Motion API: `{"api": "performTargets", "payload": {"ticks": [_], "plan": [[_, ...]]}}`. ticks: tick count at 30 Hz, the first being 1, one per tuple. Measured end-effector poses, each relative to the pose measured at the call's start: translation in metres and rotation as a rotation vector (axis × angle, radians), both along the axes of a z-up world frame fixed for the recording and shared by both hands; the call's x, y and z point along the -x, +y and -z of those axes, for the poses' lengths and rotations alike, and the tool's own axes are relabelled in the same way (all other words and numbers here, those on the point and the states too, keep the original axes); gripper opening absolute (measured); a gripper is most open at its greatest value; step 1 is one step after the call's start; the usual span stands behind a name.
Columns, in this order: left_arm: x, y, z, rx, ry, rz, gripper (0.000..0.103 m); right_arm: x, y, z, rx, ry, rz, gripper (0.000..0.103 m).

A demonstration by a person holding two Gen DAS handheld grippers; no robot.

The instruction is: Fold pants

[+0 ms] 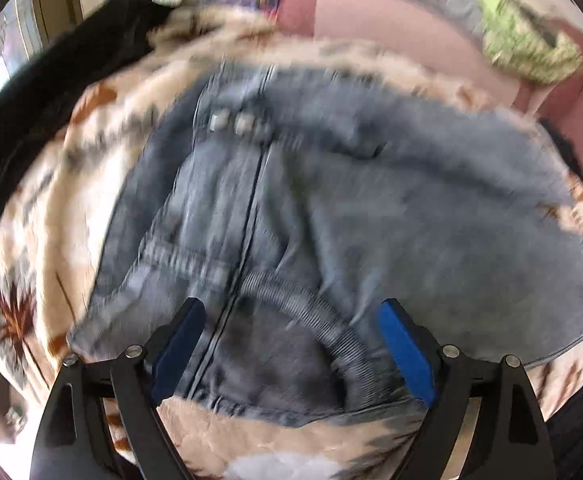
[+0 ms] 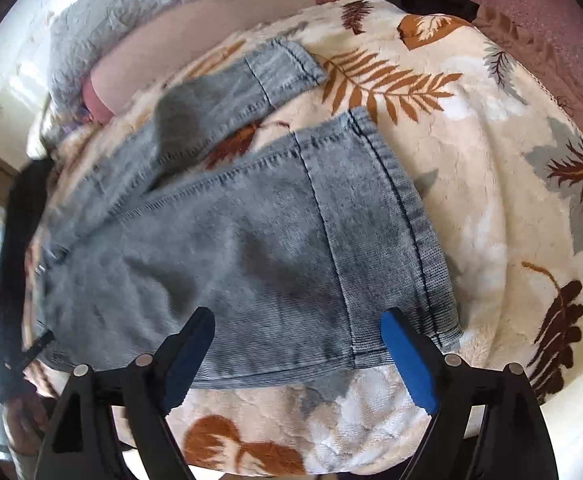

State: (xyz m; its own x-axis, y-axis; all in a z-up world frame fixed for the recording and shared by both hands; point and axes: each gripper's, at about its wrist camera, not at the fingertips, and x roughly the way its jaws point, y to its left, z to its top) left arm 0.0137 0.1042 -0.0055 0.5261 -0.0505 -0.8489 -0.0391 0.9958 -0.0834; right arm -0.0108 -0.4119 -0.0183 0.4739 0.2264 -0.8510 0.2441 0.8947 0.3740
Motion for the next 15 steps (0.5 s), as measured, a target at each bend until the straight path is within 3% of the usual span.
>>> {"api": "performTargets", "payload": {"ticks": [4,7,11,14,15], "plan": [[-0.014,0.016,-0.033,0.077,-0.14,-0.046,0.089,-0.024,-0.012,-0.03,-0.037,-0.102,0.039,0.087],[-0.045,0.038,-0.035,0.13,-0.12,-0.112,0.089,-0.068,-0.02,-0.042,-0.041,-0.152,0.042,0.087],[-0.095,0.068,-0.017,0.164,-0.066,-0.221,0.089,-0.142,-0.04,-0.022,0.019,-0.066,0.106,0.086],[-0.115,0.087,-0.01,0.196,-0.043,-0.267,0.089,-0.177,-0.056,0.006,0.0,0.02,0.157,0.071],[-0.121,0.089,-0.008,0.2,-0.04,-0.271,0.089,-0.186,-0.057,0.013,0.0,0.037,0.158,0.059]]}}
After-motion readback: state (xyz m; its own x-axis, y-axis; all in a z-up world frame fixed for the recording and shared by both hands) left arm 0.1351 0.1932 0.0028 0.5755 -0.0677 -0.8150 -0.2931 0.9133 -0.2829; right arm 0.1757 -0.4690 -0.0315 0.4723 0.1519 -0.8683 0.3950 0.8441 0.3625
